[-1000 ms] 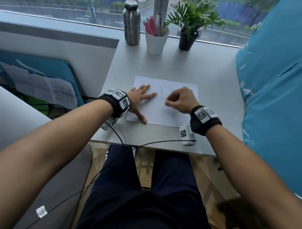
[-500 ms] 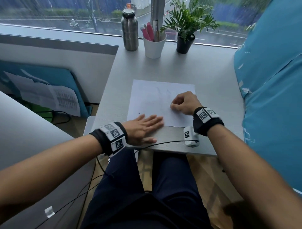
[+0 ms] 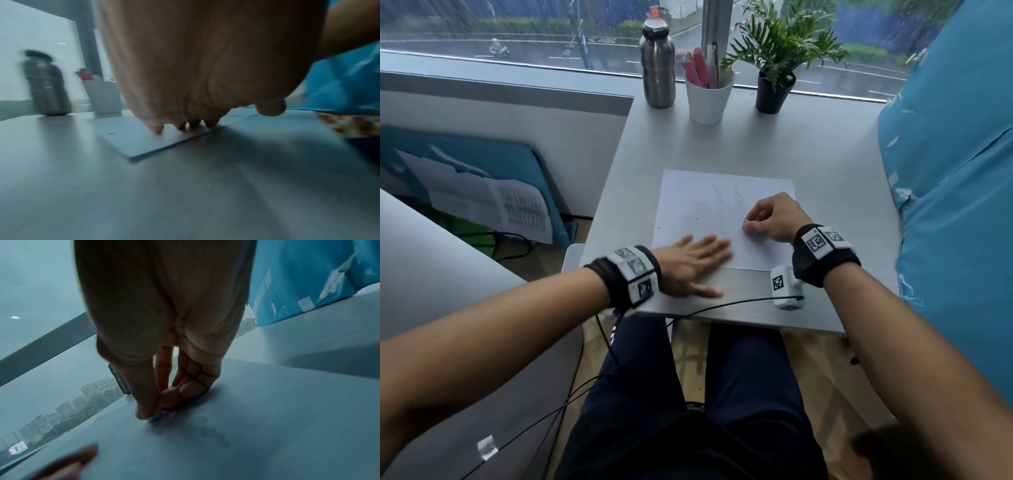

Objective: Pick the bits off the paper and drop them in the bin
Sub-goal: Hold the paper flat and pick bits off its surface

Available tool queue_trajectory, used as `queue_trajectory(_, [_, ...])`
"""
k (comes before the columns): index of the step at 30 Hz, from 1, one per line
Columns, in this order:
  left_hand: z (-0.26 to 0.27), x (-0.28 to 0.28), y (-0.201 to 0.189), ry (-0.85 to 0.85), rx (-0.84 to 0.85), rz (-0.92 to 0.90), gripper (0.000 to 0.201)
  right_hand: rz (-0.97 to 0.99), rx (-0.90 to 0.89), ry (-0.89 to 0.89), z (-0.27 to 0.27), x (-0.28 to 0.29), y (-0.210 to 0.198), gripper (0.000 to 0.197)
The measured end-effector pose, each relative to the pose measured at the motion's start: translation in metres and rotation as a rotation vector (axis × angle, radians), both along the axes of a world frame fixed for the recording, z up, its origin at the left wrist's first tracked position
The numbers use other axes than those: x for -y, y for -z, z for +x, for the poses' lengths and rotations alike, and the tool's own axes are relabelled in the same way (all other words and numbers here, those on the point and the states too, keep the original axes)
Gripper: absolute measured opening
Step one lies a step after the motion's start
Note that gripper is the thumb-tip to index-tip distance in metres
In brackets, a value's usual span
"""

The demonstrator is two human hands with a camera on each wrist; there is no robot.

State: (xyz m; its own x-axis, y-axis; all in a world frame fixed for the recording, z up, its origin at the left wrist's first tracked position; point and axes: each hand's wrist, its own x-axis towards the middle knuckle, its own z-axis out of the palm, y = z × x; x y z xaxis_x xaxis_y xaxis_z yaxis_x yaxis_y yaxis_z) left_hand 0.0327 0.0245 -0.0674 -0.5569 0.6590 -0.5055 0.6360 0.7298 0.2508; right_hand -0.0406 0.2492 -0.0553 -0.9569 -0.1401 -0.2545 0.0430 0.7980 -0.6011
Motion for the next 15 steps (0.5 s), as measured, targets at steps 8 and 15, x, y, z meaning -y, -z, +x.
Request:
queue_trajectory(8, [-0.063, 0.018, -0.004, -0.381, -0.129, -0.063, 0.114, 0.0, 0.002, 0.024, 0.003, 0.002, -0.002, 0.009])
queue_trajectory(15, [-0.069, -0.001, -0.003, -0.339, 0.003, -0.017, 0.126, 0.054, -0.076, -0.001, 0.01, 0.015, -0.003, 0.009])
